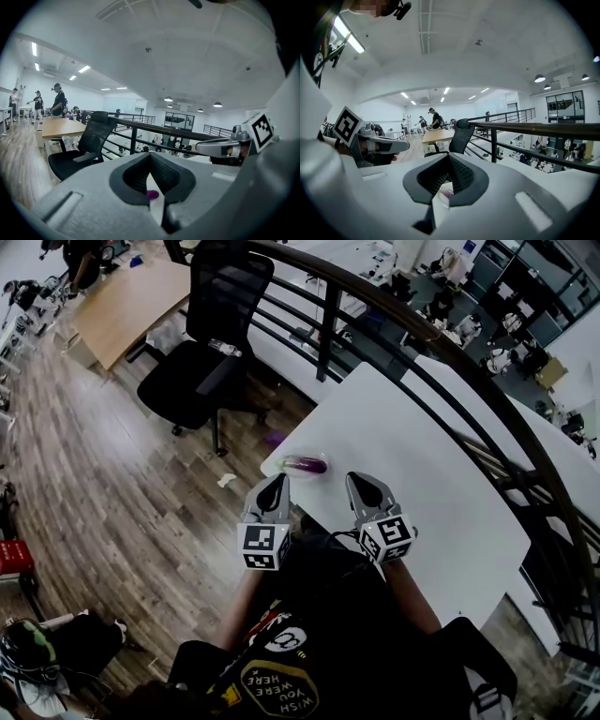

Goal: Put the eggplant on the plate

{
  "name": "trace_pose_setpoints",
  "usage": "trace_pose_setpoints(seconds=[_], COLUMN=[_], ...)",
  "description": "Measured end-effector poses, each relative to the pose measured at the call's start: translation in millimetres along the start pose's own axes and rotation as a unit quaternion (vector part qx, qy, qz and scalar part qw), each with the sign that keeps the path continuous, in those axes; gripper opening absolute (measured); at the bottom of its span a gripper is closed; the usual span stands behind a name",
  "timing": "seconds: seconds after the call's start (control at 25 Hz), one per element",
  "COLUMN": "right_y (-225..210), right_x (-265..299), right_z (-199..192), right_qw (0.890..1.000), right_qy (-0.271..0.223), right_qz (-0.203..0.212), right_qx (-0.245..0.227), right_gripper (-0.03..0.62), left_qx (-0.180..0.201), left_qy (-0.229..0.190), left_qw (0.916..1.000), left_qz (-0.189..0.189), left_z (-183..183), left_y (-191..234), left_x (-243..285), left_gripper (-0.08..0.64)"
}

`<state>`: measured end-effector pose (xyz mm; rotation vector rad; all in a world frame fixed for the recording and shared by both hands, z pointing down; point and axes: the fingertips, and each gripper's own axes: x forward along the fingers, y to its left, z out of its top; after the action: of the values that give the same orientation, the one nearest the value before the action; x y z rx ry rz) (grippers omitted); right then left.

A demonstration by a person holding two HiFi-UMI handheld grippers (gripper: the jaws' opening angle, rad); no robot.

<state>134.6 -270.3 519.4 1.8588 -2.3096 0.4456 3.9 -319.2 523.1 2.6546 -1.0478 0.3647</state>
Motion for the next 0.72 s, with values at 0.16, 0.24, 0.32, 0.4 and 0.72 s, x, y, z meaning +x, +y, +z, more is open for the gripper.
trace_pose_setpoints(seconds=[0.16, 0.24, 0.32, 0.4, 0.72], right_y=[-3, -3, -3, 0, 17], right_x=[-2, -3, -5, -7, -5], right_z=[1, 0, -2, -4, -4], right_qw=[1.000, 1.000, 1.000, 1.000, 1.000], right_qy=[0.000, 0.005, 0.010, 0.009, 0.007], right_qz=[-0.005, -0.007, -0.006, -0.003, 0.015], right_qx=[-0.001, -0.002, -0.003, 0.006, 0.003], right_gripper=[0.002, 0.002, 0.002, 0.002, 0.002], left_qx=[0.004, 0.003, 0.001, -0.001, -0.004], left_qy=[-0.001, -0.001, -0.001, 0.000, -0.001], left_qw=[1.0000, 1.0000, 1.0000, 1.0000, 1.0000], left_qz=[-0.003, -0.003, 0.000, 0.002, 0.006], left_z=[2, 1, -1, -3, -9], left_y=[-3, -1, 0, -1, -3], left_x=[0, -2, -4, -8, -21], left_gripper=[0.005, 0.005, 0.005, 0.005, 0.005])
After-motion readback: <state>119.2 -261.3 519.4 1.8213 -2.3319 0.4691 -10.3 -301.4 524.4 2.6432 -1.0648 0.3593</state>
